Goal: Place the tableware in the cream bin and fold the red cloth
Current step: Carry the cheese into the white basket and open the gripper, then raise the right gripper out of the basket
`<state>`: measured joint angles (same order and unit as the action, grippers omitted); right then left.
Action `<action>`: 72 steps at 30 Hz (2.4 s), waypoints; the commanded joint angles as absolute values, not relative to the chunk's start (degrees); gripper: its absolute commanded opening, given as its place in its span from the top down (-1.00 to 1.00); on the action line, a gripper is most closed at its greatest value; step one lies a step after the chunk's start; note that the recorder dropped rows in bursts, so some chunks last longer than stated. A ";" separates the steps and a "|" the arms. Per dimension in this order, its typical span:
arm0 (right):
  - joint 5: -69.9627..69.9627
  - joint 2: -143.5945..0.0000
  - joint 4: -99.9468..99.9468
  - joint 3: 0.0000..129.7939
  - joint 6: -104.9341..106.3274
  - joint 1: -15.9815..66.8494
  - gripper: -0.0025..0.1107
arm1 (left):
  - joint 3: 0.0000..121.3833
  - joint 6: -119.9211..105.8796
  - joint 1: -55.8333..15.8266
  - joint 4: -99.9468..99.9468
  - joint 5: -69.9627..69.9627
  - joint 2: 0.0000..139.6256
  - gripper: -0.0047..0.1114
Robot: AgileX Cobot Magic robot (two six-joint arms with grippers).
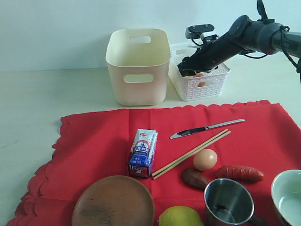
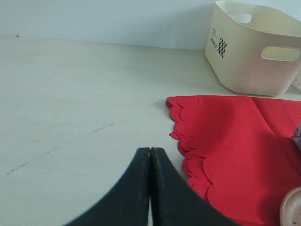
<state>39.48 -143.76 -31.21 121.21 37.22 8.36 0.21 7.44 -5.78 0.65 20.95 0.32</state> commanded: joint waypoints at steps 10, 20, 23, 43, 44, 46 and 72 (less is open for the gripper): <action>41.76 -135.21 -18.90 121.62 24.54 8.01 -0.30 | 0.00 7.52 -5.62 0.75 20.52 0.00 0.92; 53.54 -134.75 -18.78 121.62 19.80 1.83 -0.30 | 0.00 7.52 -5.62 0.75 20.52 0.00 0.92; 56.22 -135.31 -20.66 120.89 19.80 0.56 -0.30 | 0.00 7.52 -5.62 0.75 20.52 0.00 0.92; 60.25 -137.25 -26.54 120.23 20.82 -0.03 -0.26 | 0.00 7.52 -5.62 0.75 20.52 0.00 0.92; 60.76 -136.78 -25.85 120.23 20.58 -0.13 -0.25 | 0.00 7.52 -5.62 0.75 20.52 0.00 0.92; 61.80 -135.77 -24.85 120.23 20.21 -0.29 -0.24 | 0.00 7.52 -5.62 0.75 20.52 0.00 0.92; 67.02 -114.96 -20.73 99.02 18.59 1.61 -0.18 | 0.00 7.52 -5.62 0.75 20.52 0.00 0.92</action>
<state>69.32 -118.28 -21.30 104.33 16.97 0.64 0.21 7.44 -5.78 0.65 20.95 0.32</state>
